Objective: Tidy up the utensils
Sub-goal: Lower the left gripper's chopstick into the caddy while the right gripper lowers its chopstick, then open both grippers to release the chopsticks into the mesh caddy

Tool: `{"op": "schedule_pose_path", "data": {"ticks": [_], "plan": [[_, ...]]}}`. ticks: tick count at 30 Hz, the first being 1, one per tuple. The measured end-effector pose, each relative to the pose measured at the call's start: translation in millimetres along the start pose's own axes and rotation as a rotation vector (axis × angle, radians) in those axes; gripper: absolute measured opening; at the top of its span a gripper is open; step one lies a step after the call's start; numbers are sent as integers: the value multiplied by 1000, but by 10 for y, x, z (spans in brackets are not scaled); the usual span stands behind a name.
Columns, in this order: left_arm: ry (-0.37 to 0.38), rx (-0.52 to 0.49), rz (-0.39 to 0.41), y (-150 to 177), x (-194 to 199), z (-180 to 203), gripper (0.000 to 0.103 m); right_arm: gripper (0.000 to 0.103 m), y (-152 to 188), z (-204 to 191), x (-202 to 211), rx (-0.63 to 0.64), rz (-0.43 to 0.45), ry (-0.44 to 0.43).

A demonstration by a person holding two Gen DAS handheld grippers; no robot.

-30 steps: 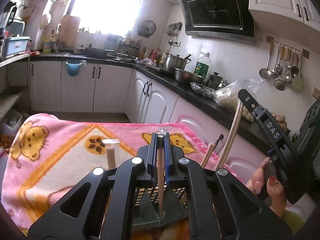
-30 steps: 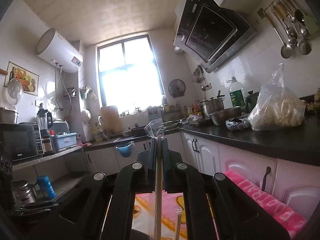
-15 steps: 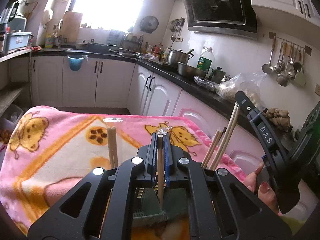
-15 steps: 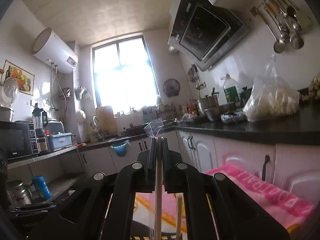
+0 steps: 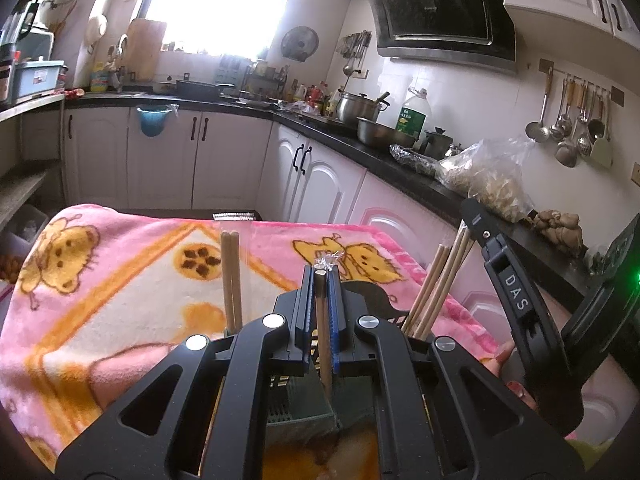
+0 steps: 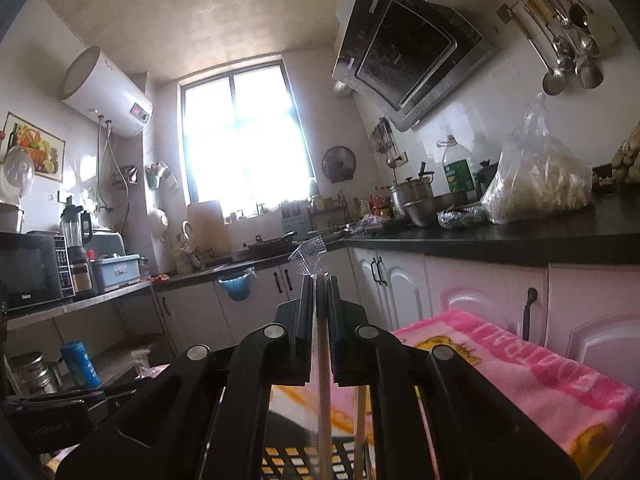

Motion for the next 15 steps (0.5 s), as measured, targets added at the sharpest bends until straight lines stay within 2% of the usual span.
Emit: {"op": "schedule_pose_path", "data": {"ticks": [6,15], "plan": [[0,9,-10,75,-13,-28,2,9,39,56,26,-18,-63,-25],[2,20,-15,103,2,-58,2,16,56,185,110,-74,-145,-54]]}}
Point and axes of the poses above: each gripper's, at about its wrist camera, not at the fingertips, and x roughly against the way its jaws point, z to its right, y to its underside, the point moved 2 cm from there along -x, roughly the way its jaws point, and after that the axes turned 3 degrees about -z, right-handed, at the moved point
